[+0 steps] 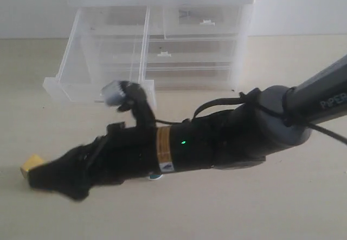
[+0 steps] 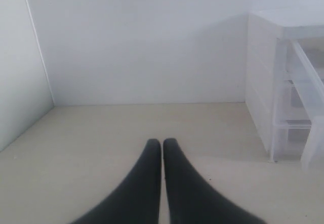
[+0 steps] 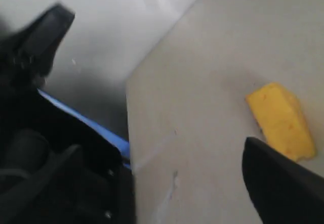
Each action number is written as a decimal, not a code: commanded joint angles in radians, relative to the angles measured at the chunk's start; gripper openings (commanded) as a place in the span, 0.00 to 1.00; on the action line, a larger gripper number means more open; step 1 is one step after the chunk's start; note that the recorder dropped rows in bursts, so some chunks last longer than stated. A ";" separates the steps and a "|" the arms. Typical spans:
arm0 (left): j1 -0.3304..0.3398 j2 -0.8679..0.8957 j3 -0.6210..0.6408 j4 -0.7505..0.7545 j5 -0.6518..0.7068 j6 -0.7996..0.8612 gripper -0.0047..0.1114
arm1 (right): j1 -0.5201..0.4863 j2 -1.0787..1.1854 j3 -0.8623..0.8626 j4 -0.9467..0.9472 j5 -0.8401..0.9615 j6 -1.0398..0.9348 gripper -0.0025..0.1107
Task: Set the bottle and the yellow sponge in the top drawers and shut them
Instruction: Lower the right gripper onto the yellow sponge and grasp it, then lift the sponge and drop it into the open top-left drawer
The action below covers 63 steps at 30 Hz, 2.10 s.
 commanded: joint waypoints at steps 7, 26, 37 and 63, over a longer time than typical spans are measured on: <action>0.002 -0.003 -0.003 -0.007 -0.007 -0.009 0.07 | 0.283 0.055 -0.377 -0.270 1.003 -0.168 0.76; 0.002 -0.003 -0.003 -0.007 -0.009 -0.009 0.07 | 0.271 0.309 -0.645 -0.238 1.028 -0.144 0.04; 0.002 -0.003 -0.003 -0.007 -0.011 -0.009 0.07 | 0.355 -0.363 -0.133 -0.247 1.164 -0.137 0.04; 0.002 -0.003 -0.003 -0.007 -0.011 -0.009 0.07 | 0.009 -0.076 -0.516 -0.253 1.126 -0.153 0.65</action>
